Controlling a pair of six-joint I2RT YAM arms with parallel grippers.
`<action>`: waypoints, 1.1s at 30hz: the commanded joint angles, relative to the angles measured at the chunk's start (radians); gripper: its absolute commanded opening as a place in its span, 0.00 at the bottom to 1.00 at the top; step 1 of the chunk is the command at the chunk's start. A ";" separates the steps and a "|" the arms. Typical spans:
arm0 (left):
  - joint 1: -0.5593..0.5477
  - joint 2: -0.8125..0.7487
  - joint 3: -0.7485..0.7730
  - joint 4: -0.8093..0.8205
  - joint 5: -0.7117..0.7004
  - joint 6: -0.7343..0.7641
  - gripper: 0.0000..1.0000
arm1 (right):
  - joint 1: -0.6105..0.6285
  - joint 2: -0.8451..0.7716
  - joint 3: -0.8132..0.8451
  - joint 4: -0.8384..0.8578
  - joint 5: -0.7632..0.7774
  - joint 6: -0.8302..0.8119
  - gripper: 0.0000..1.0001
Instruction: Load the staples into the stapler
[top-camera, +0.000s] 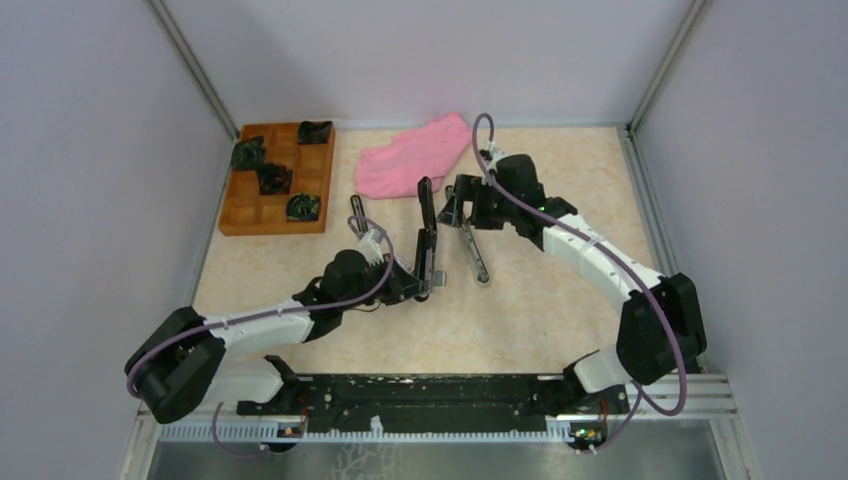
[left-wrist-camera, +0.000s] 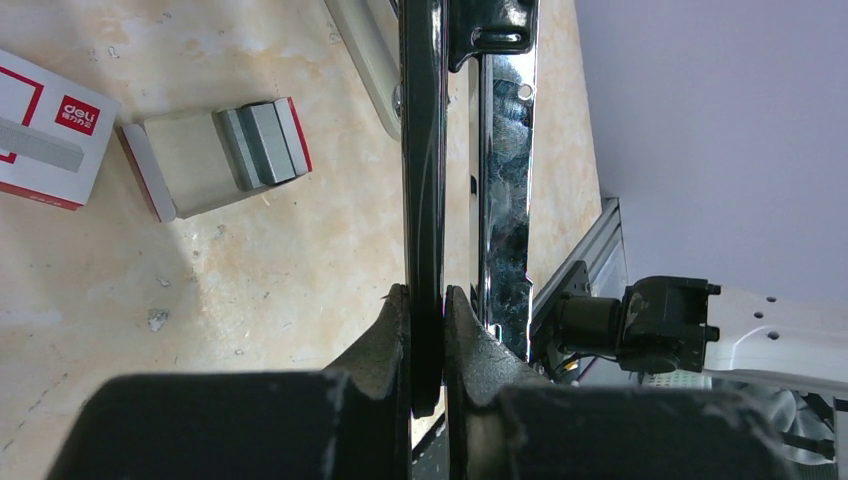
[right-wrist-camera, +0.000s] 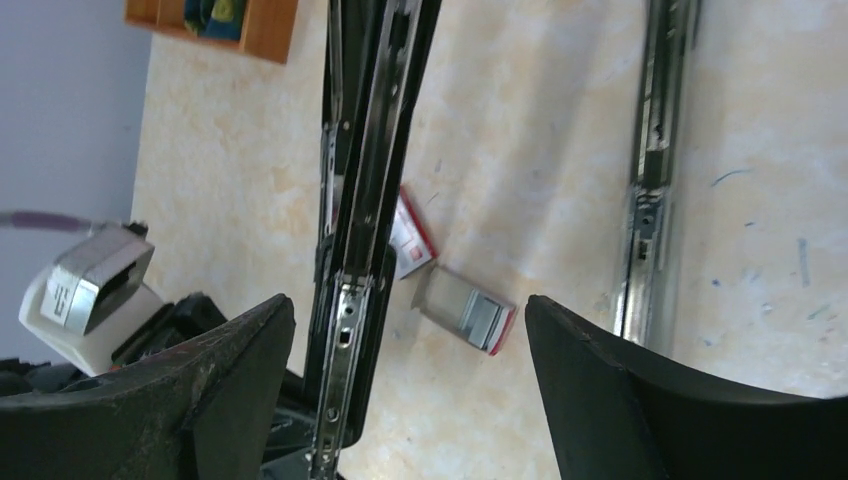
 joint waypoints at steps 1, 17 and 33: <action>0.003 0.008 0.044 0.158 -0.023 -0.036 0.00 | 0.061 -0.036 -0.035 0.120 -0.016 0.055 0.84; 0.003 0.026 0.071 0.178 -0.009 -0.040 0.00 | 0.133 0.064 -0.059 0.193 0.031 0.105 0.65; 0.003 0.044 0.087 0.185 0.009 -0.033 0.00 | 0.157 0.097 -0.041 0.196 0.035 0.108 0.17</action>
